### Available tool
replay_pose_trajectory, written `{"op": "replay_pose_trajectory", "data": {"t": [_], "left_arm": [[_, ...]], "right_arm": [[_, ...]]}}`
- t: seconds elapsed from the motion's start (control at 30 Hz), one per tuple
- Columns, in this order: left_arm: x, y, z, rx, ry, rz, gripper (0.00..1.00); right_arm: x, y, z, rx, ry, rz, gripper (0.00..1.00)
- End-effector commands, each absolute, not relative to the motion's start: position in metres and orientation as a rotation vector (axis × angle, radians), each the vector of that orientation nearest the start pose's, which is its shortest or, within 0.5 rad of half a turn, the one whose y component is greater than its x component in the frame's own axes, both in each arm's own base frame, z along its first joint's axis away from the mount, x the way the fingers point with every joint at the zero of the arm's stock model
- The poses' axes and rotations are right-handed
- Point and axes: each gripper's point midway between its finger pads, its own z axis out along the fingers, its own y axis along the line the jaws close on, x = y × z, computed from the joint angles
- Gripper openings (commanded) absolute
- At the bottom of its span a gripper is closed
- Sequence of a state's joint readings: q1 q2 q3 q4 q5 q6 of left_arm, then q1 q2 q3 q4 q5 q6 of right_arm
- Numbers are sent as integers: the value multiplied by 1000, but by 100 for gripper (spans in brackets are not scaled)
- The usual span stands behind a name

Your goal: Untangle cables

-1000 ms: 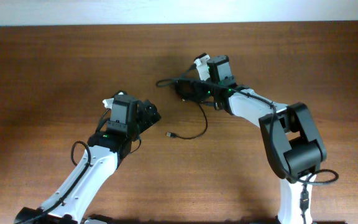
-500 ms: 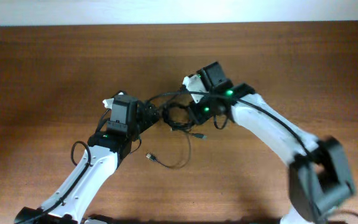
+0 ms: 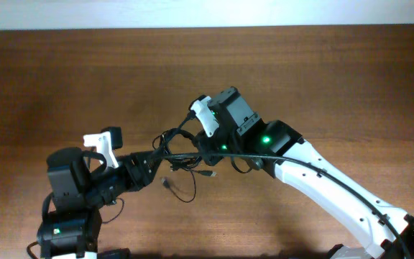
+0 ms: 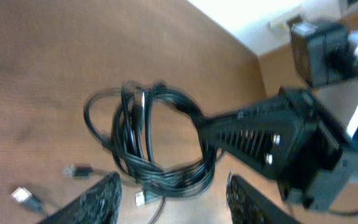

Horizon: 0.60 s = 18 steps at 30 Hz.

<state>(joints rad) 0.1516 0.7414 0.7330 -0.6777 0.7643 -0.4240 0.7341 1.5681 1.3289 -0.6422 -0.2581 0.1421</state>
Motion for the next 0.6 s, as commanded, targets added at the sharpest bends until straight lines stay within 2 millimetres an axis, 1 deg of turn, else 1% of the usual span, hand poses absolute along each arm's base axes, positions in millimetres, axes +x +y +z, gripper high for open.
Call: {"op": "replay_pose_trajectory", "data": {"t": [0.0,0.03,0.07,0.1,0.13,0.17,0.2,0.23,0.27,0.3,0.37,0.4,0.43,0.47,0.5,0.53,0.57], "left_arm": [[234,-93,212,-296,2282,-1128,37],[234,-97,207,-297,2308,-1143,29],[235,-103,201,-315,2344,-1174,30],[237,-108,196,-320,2370,-1195,33],[241,-113,190,-314,2396,-1206,33],[245,-114,179,-364,2444,-1195,33],[250,-112,162,-444,2506,-1148,36],[259,-111,148,-472,2540,-1111,42],[267,-112,141,-475,2544,-1112,45],[274,-112,137,-473,2543,-1111,54],[286,-112,125,-480,2552,-1111,63],[289,-112,120,-488,2562,-1112,69],[291,-112,114,-497,2573,-1112,73],[295,-112,109,-500,2578,-1113,25],[298,-112,108,-495,2572,-1112,0],[302,-112,109,-485,2558,-1110,0],[307,-109,110,-479,2539,-1083,0]], "right_arm": [[286,317,206,-806,2366,712,4],[285,319,207,-812,2362,727,4],[283,321,208,-822,2360,750,4],[279,324,210,-839,2355,781,4],[276,327,211,-854,2349,816,4],[273,329,212,-864,2348,836,4],[271,330,213,-872,2347,855,4],[265,334,215,-913,2332,903,4],[259,337,217,-948,2319,943,4],[255,339,217,-968,2317,969,4],[251,336,219,-979,2321,971,4],[247,337,224,-987,2306,994,4],[243,338,232,-998,2284,1026,4],[239,336,239,-1003,2264,1041,4],[238,335,242,-1002,2258,1042,4],[233,335,248,-1013,2245,1068,4],[218,339,259,-1118,2162,1158,4]]}}
